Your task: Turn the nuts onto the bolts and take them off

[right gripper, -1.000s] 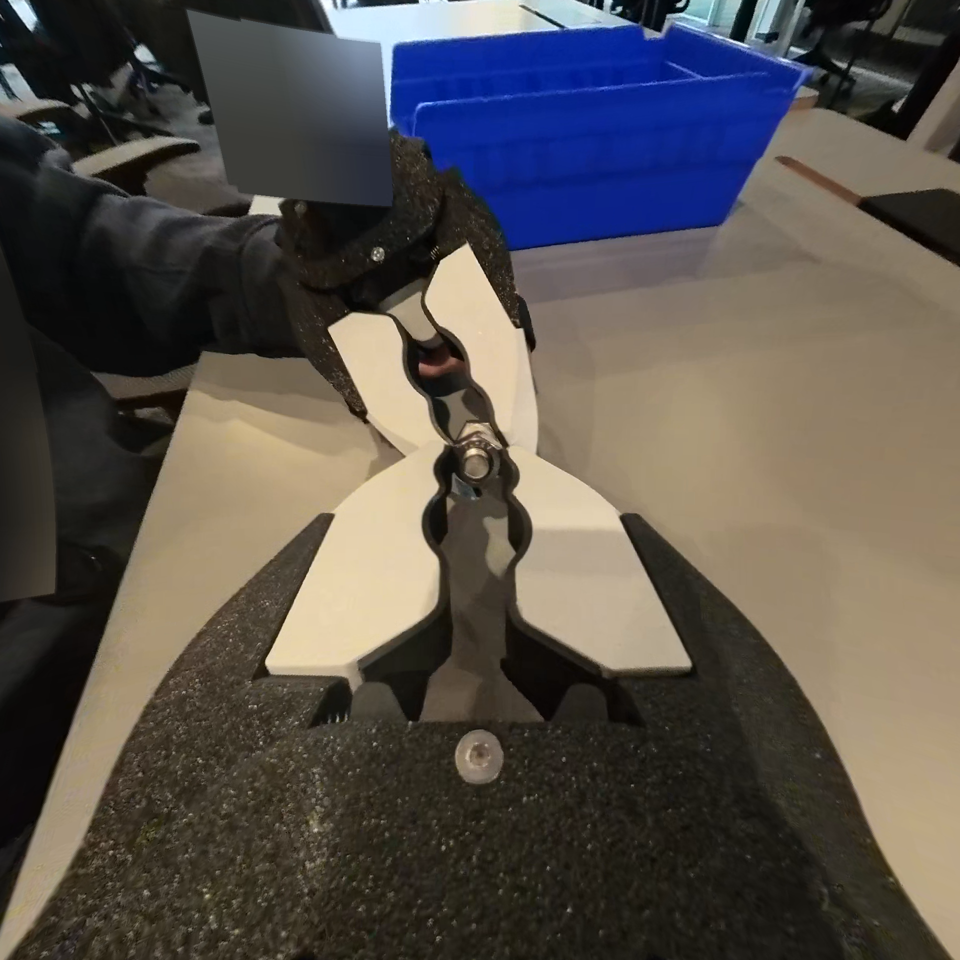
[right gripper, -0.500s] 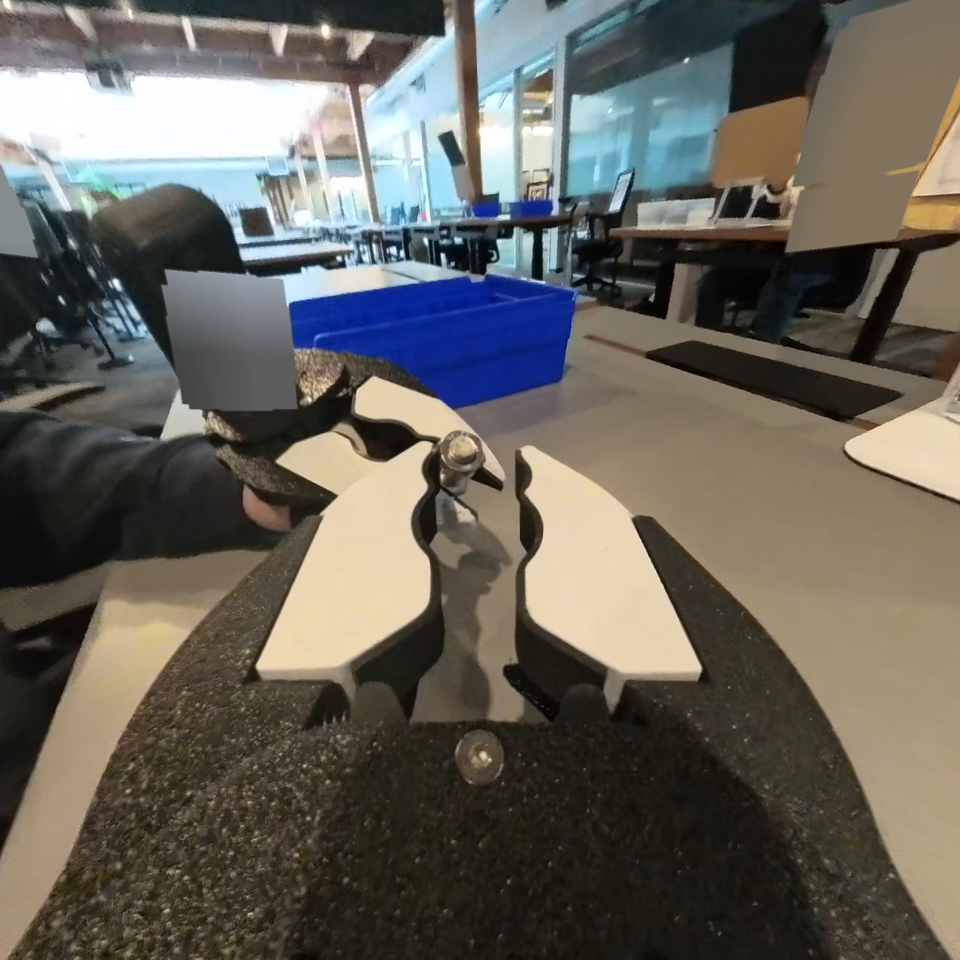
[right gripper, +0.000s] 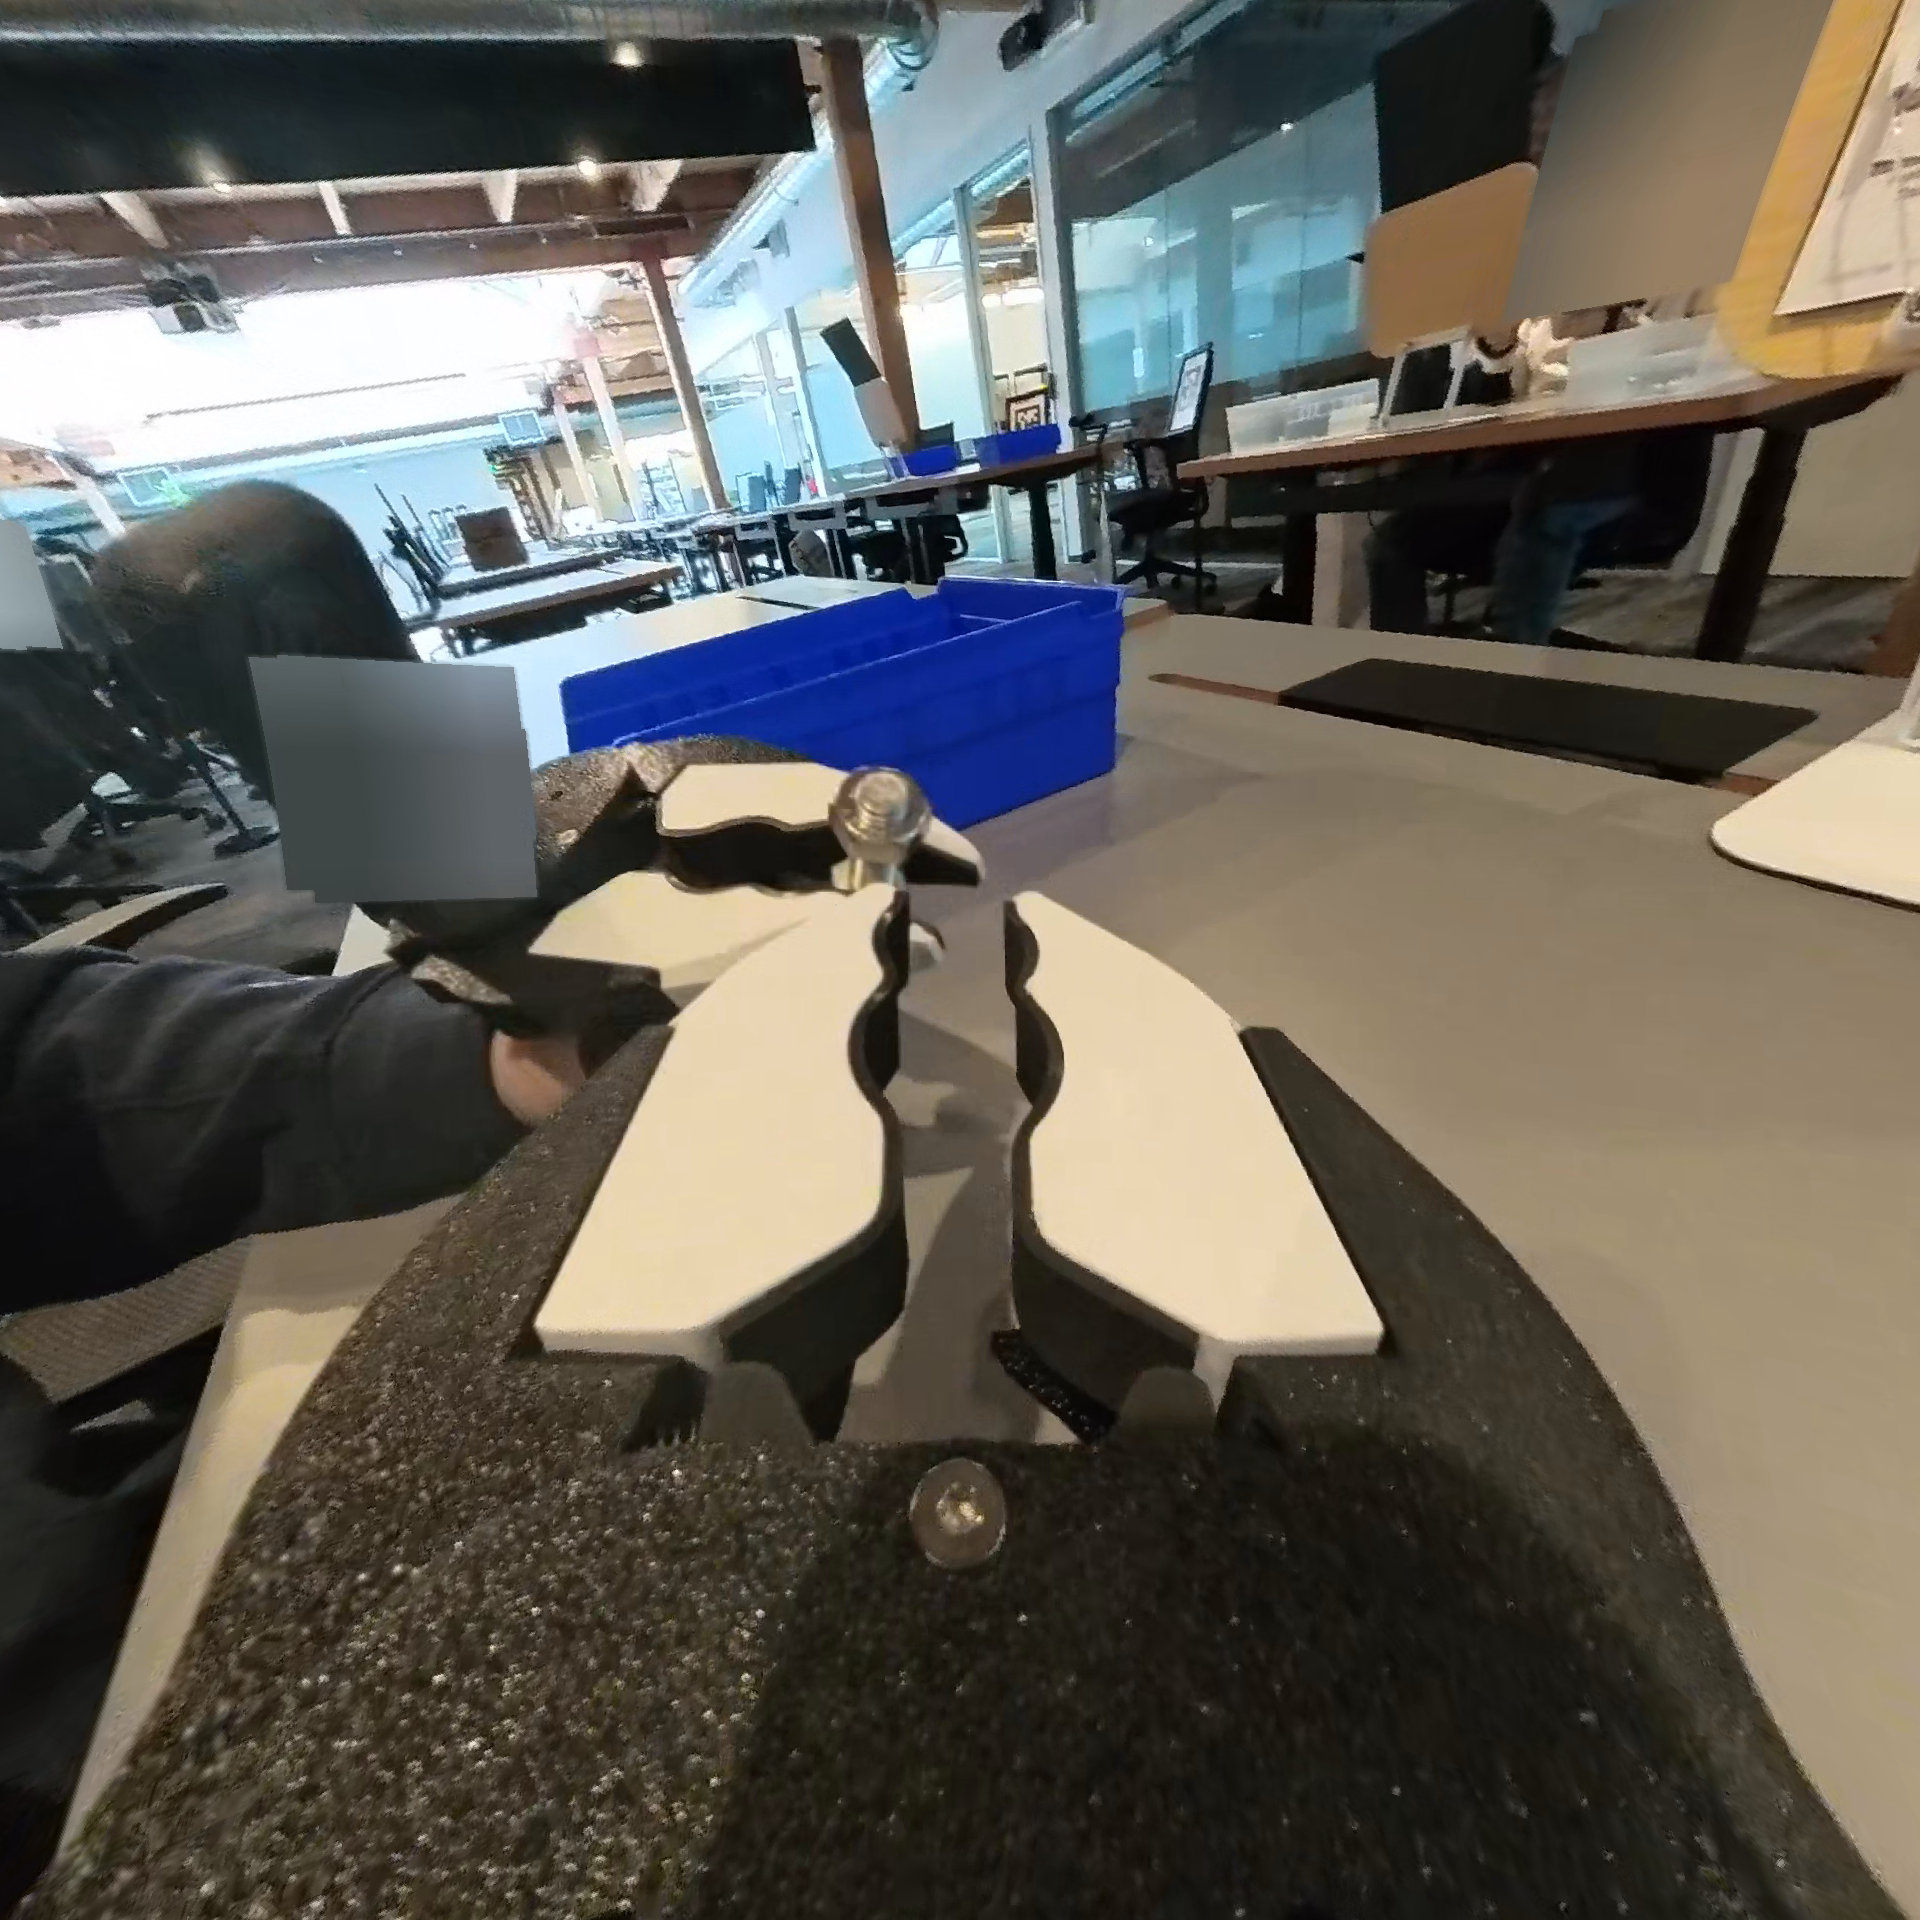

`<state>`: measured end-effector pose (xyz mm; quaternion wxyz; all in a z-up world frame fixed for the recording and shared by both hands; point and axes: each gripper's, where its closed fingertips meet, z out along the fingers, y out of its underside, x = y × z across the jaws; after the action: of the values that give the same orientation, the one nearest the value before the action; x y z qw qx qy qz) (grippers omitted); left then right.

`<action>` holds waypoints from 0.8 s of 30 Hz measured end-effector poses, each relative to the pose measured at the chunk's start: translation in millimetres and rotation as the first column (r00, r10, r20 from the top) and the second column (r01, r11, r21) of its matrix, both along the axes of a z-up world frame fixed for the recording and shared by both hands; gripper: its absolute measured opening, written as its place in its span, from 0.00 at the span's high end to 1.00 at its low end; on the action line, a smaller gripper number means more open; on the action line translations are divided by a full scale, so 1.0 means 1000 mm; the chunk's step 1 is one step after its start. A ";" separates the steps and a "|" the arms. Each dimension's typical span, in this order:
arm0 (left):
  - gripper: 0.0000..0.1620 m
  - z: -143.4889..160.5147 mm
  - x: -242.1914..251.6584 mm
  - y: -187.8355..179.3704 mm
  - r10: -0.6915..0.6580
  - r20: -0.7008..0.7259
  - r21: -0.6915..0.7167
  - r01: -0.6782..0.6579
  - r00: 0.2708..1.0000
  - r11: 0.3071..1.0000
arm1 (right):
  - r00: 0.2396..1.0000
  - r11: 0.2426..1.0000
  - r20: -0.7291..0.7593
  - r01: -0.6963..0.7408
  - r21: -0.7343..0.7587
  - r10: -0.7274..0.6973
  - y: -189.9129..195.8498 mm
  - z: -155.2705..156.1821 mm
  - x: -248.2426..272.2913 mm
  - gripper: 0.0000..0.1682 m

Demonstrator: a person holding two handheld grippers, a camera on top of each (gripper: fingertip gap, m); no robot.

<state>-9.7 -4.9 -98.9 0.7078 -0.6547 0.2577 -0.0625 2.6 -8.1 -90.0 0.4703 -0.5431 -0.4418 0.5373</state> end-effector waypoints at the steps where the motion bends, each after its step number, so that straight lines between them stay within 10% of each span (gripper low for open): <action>1: 0.89 0.000 -0.001 0.000 0.001 0.005 -0.003 -0.001 1.000 1.000 | 1.000 1.000 -0.011 -0.009 -0.006 0.009 -0.001 0.001 0.000 0.89; 24: 0.89 -0.007 0.008 0.000 0.006 -0.101 0.007 -0.006 0.995 1.000 | 0.997 0.997 -0.064 -0.046 -0.068 0.042 -0.005 0.007 -0.004 0.83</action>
<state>-1.9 -4.8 -105.5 0.6961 -0.6556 0.2915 -0.0262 -1.9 -13.5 -82.9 0.4527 -0.5322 -0.4200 0.5792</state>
